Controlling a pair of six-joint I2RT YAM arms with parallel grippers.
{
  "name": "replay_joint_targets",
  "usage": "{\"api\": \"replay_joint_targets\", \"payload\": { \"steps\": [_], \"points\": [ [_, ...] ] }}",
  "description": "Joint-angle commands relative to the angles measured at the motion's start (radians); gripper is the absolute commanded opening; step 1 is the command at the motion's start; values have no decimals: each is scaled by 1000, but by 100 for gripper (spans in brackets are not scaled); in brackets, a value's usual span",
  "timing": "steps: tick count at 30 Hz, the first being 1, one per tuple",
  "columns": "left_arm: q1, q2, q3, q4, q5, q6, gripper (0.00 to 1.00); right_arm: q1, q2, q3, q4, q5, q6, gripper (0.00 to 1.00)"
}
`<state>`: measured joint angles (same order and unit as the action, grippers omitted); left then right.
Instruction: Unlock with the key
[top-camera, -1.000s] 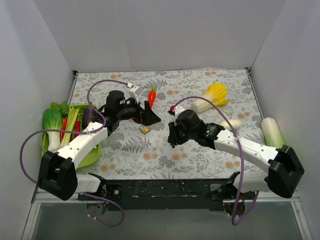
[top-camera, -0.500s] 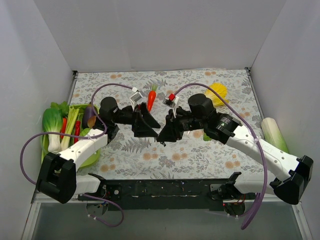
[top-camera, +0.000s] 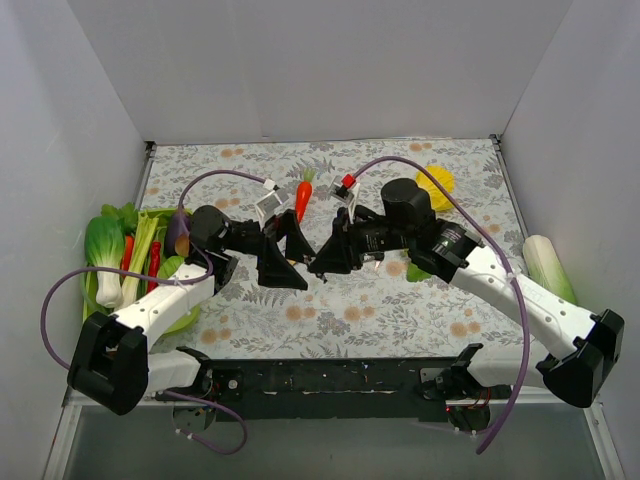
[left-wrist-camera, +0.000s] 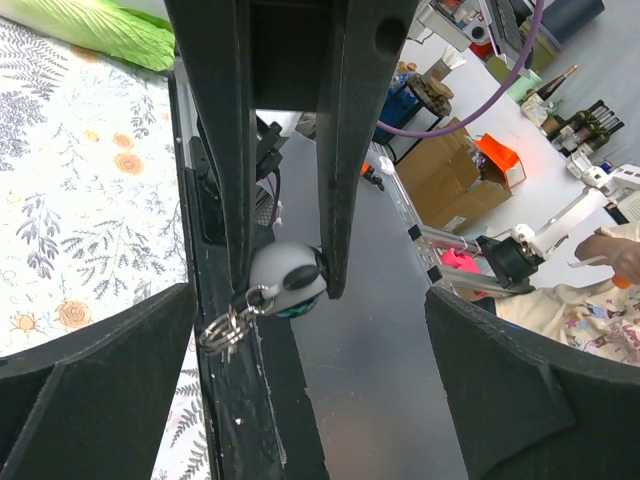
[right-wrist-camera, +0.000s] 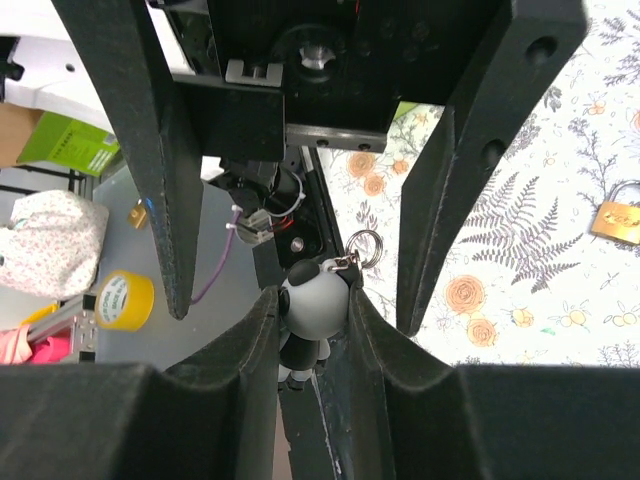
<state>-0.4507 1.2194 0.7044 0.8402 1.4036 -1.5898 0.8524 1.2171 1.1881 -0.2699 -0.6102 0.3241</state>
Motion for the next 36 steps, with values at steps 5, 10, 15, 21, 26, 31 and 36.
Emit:
{"api": "replay_joint_targets", "payload": {
  "steps": [5,10,15,21,26,31,36],
  "points": [
    [-13,-6,-20,106,15,-67,81,-35,-53,1,110,-25,50,3],
    [-13,-1,-25,111,-23,-68,72,-42,-62,-18,127,-36,62,3],
    [-11,-1,-36,128,-69,-75,62,-49,-71,-36,139,-42,72,2],
    [-11,3,-43,132,-109,-73,51,-49,-77,-51,162,-51,81,2],
    [-9,6,-45,109,-130,-62,33,-55,-80,-61,169,-53,85,2],
    [-11,9,-37,63,-130,-41,22,-61,-85,-67,172,-51,84,2],
    [-9,8,-26,22,-127,-10,13,-75,-94,-71,173,-57,84,2]
  ]
}}
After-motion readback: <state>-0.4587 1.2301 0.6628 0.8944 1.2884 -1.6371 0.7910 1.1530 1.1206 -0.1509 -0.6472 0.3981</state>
